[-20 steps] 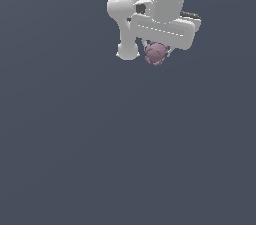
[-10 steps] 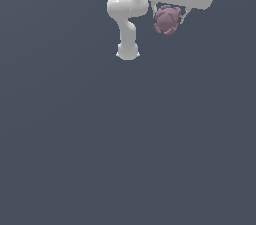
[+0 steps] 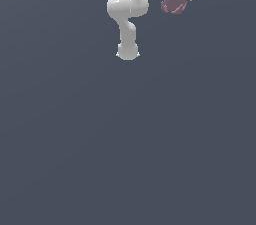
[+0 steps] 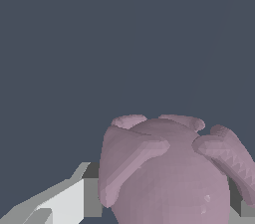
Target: Pick up the object and move it to a goal position.
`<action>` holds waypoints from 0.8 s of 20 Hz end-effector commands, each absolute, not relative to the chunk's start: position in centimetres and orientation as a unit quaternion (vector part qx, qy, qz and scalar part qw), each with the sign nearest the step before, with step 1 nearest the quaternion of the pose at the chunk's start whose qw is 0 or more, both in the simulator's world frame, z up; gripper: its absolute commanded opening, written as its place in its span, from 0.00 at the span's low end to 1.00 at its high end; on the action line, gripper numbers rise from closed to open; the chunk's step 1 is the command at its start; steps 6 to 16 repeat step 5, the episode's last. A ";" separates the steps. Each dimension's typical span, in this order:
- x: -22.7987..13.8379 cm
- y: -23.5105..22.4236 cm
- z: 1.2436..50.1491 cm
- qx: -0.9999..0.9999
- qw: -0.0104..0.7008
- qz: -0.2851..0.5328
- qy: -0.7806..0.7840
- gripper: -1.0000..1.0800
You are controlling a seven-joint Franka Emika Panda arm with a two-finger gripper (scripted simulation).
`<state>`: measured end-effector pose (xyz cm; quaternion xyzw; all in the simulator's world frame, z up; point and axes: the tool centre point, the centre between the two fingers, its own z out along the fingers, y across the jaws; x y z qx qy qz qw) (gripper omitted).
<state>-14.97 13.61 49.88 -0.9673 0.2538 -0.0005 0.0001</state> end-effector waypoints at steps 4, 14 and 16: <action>-15.1 13.8 50.7 -0.967 0.000 0.000 0.254 0.00; -15.1 13.8 50.7 -0.967 0.000 0.000 0.254 0.00; -15.1 13.8 50.7 -0.967 0.000 0.000 0.254 0.00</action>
